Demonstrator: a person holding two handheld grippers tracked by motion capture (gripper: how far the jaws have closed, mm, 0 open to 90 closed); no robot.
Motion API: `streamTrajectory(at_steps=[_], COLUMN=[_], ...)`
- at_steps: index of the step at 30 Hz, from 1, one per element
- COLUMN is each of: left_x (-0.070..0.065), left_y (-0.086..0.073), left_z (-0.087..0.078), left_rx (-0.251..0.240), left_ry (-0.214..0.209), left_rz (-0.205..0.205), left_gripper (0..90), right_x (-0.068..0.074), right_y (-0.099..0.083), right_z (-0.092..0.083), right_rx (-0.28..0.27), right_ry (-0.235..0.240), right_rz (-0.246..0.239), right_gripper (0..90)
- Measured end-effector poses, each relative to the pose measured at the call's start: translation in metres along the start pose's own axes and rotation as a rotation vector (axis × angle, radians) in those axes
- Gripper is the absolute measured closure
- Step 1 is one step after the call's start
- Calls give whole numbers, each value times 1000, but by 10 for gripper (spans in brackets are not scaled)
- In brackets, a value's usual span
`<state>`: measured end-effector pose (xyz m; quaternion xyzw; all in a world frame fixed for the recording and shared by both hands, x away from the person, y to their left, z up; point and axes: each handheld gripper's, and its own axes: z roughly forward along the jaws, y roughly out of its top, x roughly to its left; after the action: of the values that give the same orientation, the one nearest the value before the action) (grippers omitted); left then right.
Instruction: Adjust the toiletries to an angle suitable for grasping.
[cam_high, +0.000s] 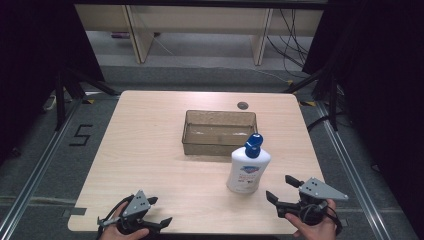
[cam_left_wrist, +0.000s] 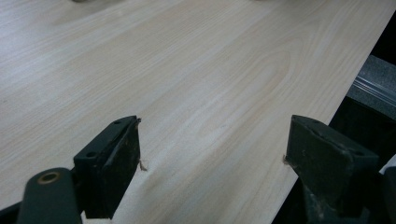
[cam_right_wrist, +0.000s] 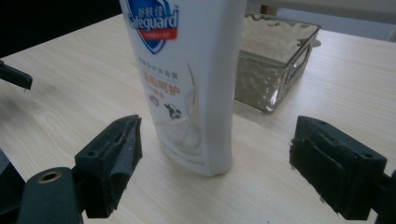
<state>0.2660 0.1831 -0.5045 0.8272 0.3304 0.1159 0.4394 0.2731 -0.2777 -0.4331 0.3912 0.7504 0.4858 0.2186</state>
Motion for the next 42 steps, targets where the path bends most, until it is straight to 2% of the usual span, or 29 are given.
streamTrajectory(at_steps=[3,4,5,6,7,8,9,11,13,15,18,19,20,22,29,30,31,32,33,34,35,36,40,42], left_x=[-1,1,-1,-1,0,0,-1,-1,-1,-1,0,1,0,0,0,2,0,0,0,3,1,0,1,1], left_y=[0,0,0,0,0,0,0,0,0,0,0,0,0,0,0,0,0,0,0,1,0,1,1,1], left_z=[1,1,1,1,1,1,2,2,2,2,1,1,1,1,1,0,1,1,2,0,1,1,-1,-1], left_rx=[-4,11,4,5,12,10,6,5,5,4,12,21,11,14,0,12,-5,-1,-10,12,-5,-4,13,14], left_ry=[4,3,-3,-4,-3,0,-1,0,0,0,-4,0,-5,-6,0,6,2,0,-4,3,-6,-2,-2,-10], left_rz=[-12,9,-14,-13,-4,-1,-7,-9,-10,-9,-3,13,-7,-4,-16,11,-18,-14,-15,35,0,-6,4,9], left_gripper=[174,174,174,175,174,174,175,174,174,174,174,174,174,174,174,175,174,174,174,174,174,175,174,174], right_x=[3,3,5,3,5,4,6,5,9,9,12,13,14,16,21,21,20,22,22,22,22,22,22,22], right_y=[5,6,8,10,12,14,15,21,25,30,35,36,38,41,53,55,58,60,62,64,68,70,80,84], right_z=[-3,-2,-4,-4,-4,-5,-6,-8,-9,-11,-12,-12,-13,-13,-9,-8,-7,-6,-4,-4,-2,-2,5,7], right_rx=[13,2,-3,-24,-40,-43,-49,-60,-57,-61,-73,-78,-81,-81,-91,-102,-103,-96,-113,-103,-116,-114,-144,-137], right_ry=[2,6,6,5,20,27,37,24,28,22,23,29,27,33,36,32,37,38,41,40,47,43,51,69], right_rz=[-8,-13,4,-17,-4,-17,7,-32,-12,-40,-47,-48,-44,-46,-78,-84,-97,-76,-76,-79,-84,-92,-90,-80], right_gripper=[176,180,187,207,217,218,218,218,218,220,225,226,228,228,226,226,226,226,226,227,227,228,232,234])
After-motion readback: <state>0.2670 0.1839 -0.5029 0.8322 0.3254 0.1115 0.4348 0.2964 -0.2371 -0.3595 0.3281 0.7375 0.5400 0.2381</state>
